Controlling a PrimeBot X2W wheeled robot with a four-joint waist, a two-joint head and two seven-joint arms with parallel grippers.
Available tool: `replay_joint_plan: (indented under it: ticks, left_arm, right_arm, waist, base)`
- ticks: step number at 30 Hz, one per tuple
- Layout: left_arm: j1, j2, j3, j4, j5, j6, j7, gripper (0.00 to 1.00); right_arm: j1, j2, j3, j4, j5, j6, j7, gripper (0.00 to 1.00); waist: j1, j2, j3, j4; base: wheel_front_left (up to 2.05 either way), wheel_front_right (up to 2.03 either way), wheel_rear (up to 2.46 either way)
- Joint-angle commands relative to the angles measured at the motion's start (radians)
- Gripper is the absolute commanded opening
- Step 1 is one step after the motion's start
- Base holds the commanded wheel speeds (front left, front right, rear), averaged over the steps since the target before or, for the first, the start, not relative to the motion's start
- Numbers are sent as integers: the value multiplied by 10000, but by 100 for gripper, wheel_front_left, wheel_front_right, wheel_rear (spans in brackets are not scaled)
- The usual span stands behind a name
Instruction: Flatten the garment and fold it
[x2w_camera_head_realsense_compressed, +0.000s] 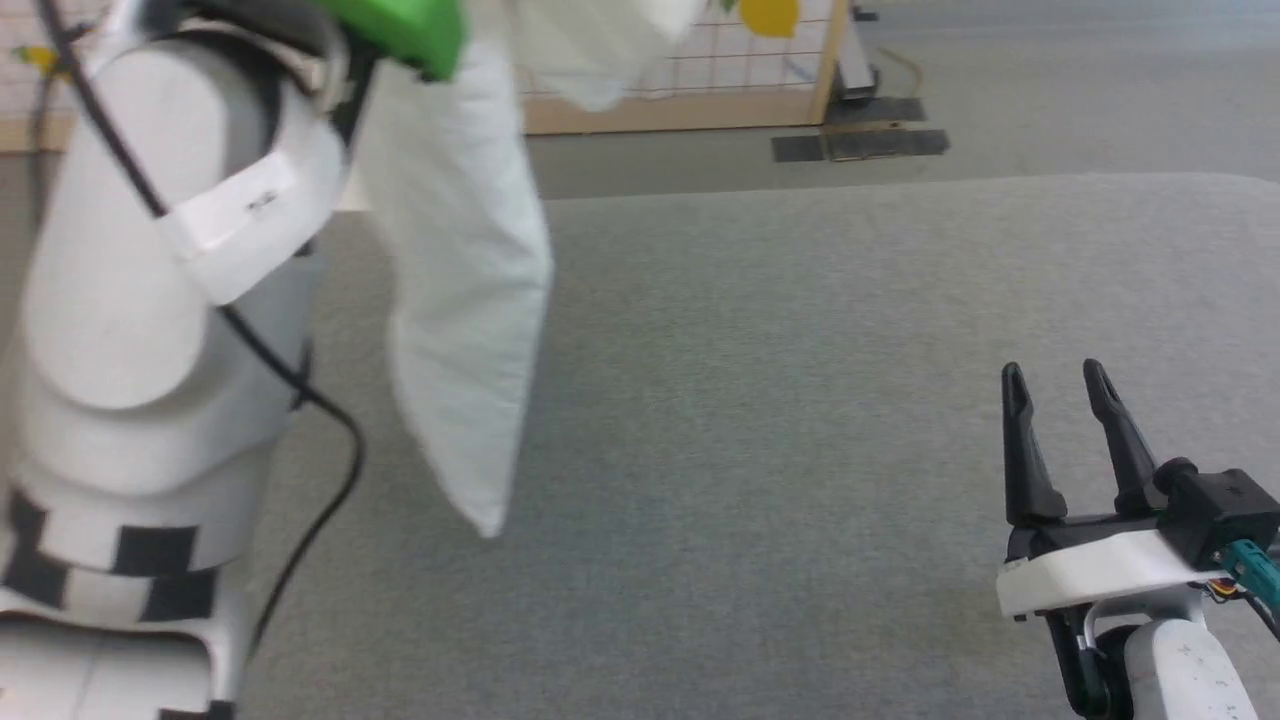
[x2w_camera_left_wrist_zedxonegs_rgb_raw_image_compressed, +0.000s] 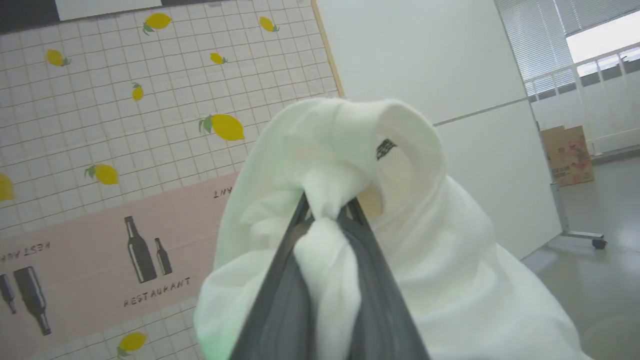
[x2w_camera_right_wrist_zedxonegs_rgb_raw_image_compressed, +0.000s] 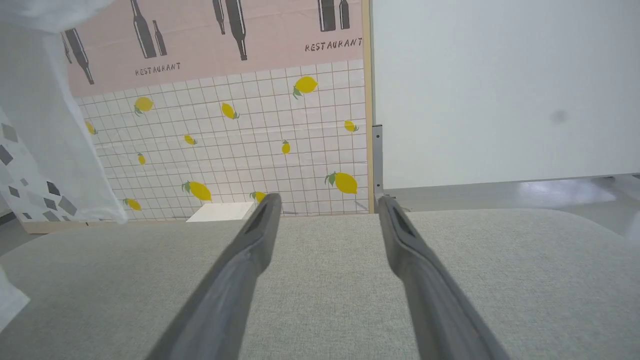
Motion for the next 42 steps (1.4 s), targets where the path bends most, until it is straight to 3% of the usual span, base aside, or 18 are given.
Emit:
replay_joint_plan:
  ticks: [1, 7, 10, 21, 22, 23, 27, 32, 36, 42]
  left_arm:
    - [-175, -262, -75, 121, -191, -50, -86, 0]
    - [511, -1377, -862, 1186, -849, -215, -90, 0]
    - [1361, -1567, -1390, 2032, -1049, -305, 238, 0]
    - [4303, -2013, -3250, 6064, -2462, -684, 3473, 0]
    - [4380, -2038, -3278, 6150, -2588, -694, 3596, 87]
    - [4435, -2061, -3268, 6154, -2720, -706, 3613, 100]
    - [4566, -2116, -2881, 5598, -3018, -575, 2429, 100]
    - [4894, -1963, -2061, 4275, -2804, -409, -1077, 100]
    - [5509, -1598, -1477, 3598, -2520, 40, -3083, 100]
    - [6729, -871, -368, 2485, -1847, 1007, -3891, 100]
  right_arm:
    - [96, 11, 39, 26, 95, -15, -51, 100]
    - [149, 12, 45, 38, 128, -15, -51, 100]
    - [126, 12, -25, 9, 150, -15, -51, 100]
    - [69, 12, 95, 84, 153, -15, -51, 100]
    - [69, 12, 109, 99, 129, -15, -51, 100]
    - [73, 12, 102, 113, 104, -15, -51, 100]
    - [108, 12, 168, 163, -55, -15, -51, 100]
    - [186, 12, 207, 87, -227, -15, -7, 100]
    - [275, 12, 311, -103, -306, -15, 161, 100]
    - [230, 12, 592, -614, -490, -15, 573, 100]
  waist:
    - [1, -1, -273, -705]
    - [1, -1, -92, -1408]
    - [1, -1, 59, -1667]
    - [1, -1, 505, -1939]
    - [1, -1, 506, -1892]
    - [1, -1, 500, -1834]
    - [1, -1, 432, -1524]
    - [1, -1, 248, -1034]
    - [1, -1, 63, -689]
    - [1, -1, 43, -291]
  base:
    - [0, 0, 0]
    - [0, 0, 0]
    - [0, 0, 0]
    - [0, 0, 0]
    - [0, 0, 0]
    - [0, 0, 0]
    - [0, 0, 0]
    - [0, 0, 0]
    - [0, 0, 0]
    - [0, 0, 0]
